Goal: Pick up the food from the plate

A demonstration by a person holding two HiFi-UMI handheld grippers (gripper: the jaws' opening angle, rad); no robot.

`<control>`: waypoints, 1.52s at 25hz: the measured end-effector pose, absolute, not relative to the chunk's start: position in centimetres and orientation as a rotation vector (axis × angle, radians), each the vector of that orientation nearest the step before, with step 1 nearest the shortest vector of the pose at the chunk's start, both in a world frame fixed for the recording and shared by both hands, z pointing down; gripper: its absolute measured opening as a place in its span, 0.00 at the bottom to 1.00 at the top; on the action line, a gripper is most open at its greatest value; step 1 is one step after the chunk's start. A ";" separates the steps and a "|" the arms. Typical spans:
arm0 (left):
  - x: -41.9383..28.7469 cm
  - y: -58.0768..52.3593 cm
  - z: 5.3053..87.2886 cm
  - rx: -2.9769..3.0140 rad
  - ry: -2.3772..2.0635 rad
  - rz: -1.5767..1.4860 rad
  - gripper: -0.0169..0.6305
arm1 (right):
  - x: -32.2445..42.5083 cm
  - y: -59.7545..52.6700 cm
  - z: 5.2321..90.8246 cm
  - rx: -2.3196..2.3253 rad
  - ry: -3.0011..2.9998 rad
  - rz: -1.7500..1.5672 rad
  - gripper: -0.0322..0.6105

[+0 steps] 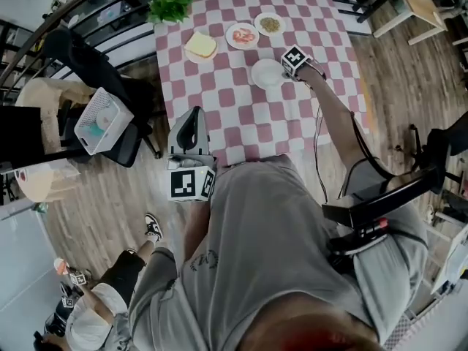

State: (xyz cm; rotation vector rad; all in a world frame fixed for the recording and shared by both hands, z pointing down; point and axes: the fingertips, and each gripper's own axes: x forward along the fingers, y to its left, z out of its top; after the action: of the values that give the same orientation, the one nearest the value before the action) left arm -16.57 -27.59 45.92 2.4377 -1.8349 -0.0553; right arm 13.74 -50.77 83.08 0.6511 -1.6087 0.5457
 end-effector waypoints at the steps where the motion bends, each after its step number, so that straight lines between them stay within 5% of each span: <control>1: -16.1 -27.9 45.9 2.454 -1.813 -0.058 0.04 | 14.5 -50.7 82.7 0.665 -1.606 0.550 0.59; 15: -12.0 -29.9 46.2 2.608 -1.603 -0.026 0.04 | 23.4 -47.2 84.1 0.826 -1.526 0.717 0.59; 38: -13.2 -30.0 48.6 2.536 -1.634 0.063 0.04 | 24.9 -43.5 92.3 0.786 -1.430 0.754 0.59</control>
State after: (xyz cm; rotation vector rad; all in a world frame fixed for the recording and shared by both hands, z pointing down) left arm -13.24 -30.03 48.59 2.5364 -1.6338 0.0634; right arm 24.87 -43.49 92.28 0.7861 -1.4297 0.7540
